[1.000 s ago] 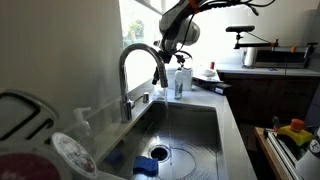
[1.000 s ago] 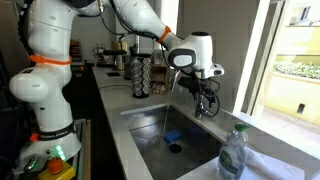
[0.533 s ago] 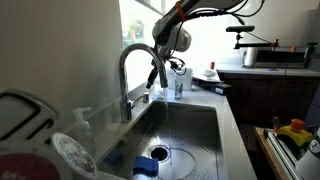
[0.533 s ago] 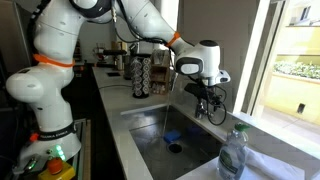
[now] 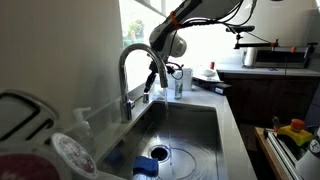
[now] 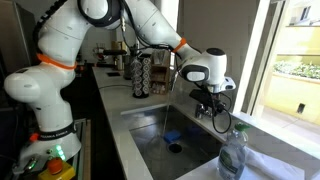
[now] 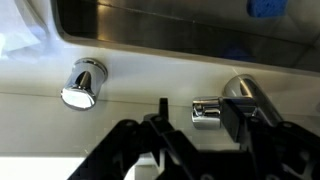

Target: Close the tap

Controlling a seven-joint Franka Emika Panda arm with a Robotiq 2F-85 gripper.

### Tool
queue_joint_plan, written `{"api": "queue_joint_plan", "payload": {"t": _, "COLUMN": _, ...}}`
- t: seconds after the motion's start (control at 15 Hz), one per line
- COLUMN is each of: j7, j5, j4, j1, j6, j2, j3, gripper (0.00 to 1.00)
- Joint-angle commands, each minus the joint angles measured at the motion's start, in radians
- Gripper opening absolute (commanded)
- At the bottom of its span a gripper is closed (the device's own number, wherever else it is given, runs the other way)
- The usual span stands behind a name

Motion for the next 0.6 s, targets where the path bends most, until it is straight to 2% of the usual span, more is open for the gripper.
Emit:
{"api": "queue_joint_plan", "payload": {"t": 0.0, "j7": -0.022, "j5": 0.016, "j4": 0.056, "j1": -0.033, "j6": -0.05, "j2": 0.051, "j3": 0.032, "gripper": 0.88}}
{"api": "queue_joint_plan", "payload": {"t": 0.07, "j7": -0.021, "j5": 0.014, "j4": 0.063, "j1": -0.036, "j6": -0.054, "j2": 0.06, "j3": 0.037, "gripper": 0.86}}
{"api": "queue_joint_plan", "payload": {"t": 0.2, "j7": -0.022, "j5": 0.013, "j4": 0.067, "j1": -0.043, "j6": -0.057, "j2": 0.07, "j3": 0.047, "gripper": 0.57}}
{"api": "queue_joint_plan", "payload": {"t": 0.27, "j7": -0.022, "j5": 0.014, "j4": 0.067, "j1": -0.046, "j6": -0.059, "j2": 0.072, "j3": 0.051, "gripper": 0.56}}
{"api": "queue_joint_plan", "payload": {"t": 0.33, "j7": -0.022, "j5": 0.015, "j4": 0.072, "j1": -0.049, "j6": -0.073, "j2": 0.075, "j3": 0.054, "gripper": 0.5}}
{"api": "queue_joint_plan", "payload": {"t": 0.53, "j7": -0.02, "j5": 0.016, "j4": 0.077, "j1": -0.053, "j6": -0.102, "j2": 0.075, "j3": 0.058, "gripper": 0.23}}
